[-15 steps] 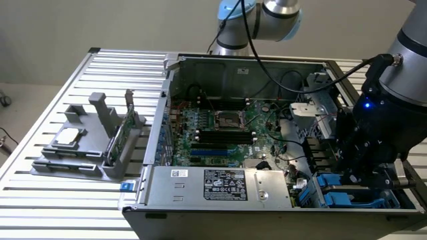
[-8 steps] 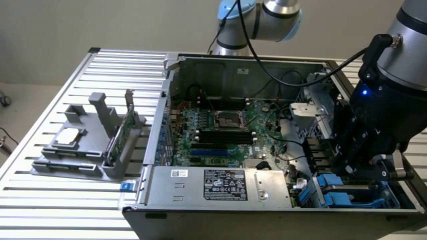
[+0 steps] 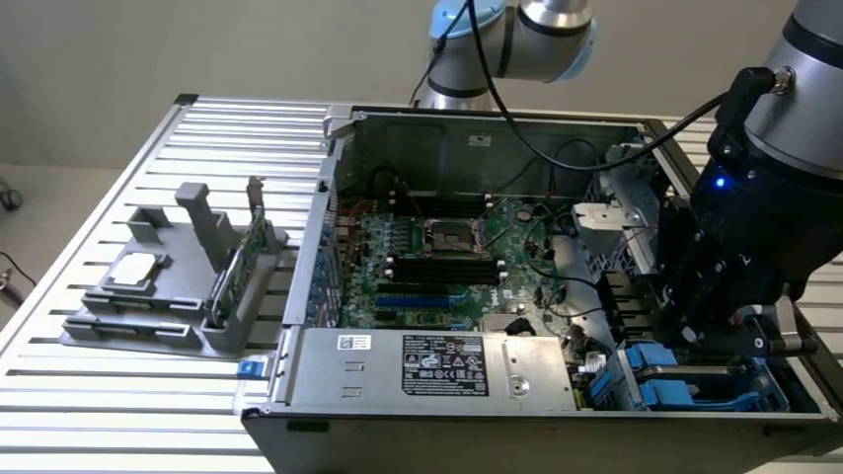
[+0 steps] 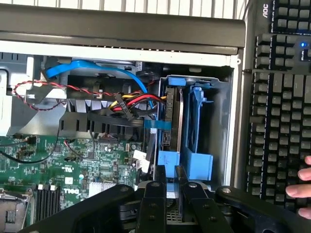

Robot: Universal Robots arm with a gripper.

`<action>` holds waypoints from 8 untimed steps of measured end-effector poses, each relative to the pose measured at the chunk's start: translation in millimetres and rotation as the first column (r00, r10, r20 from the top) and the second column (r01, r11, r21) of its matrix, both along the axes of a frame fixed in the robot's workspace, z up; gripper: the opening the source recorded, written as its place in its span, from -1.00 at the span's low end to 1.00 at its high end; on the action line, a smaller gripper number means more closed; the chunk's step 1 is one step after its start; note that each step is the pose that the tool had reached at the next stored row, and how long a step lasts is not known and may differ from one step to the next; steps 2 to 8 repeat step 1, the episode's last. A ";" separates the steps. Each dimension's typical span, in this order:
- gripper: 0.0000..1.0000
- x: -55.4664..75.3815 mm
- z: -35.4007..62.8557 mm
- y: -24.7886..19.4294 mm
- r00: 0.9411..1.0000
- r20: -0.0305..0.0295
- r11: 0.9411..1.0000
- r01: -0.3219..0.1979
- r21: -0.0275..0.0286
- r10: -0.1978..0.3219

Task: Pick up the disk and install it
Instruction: 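Insert the second disk wire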

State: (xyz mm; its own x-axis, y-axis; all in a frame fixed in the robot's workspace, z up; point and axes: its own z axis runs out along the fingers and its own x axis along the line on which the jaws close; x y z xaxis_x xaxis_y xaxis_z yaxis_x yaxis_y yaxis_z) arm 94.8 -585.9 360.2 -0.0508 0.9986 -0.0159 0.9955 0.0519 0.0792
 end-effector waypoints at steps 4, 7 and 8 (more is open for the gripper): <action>-0.56 0.0 0.0 0.0 1.000 0.000 1.000 0.000 0.000 0.000; -0.56 0.0 0.0 0.0 1.000 0.000 1.000 0.000 0.000 0.000; -0.56 0.0 0.0 0.0 1.000 0.000 1.000 0.000 0.000 0.000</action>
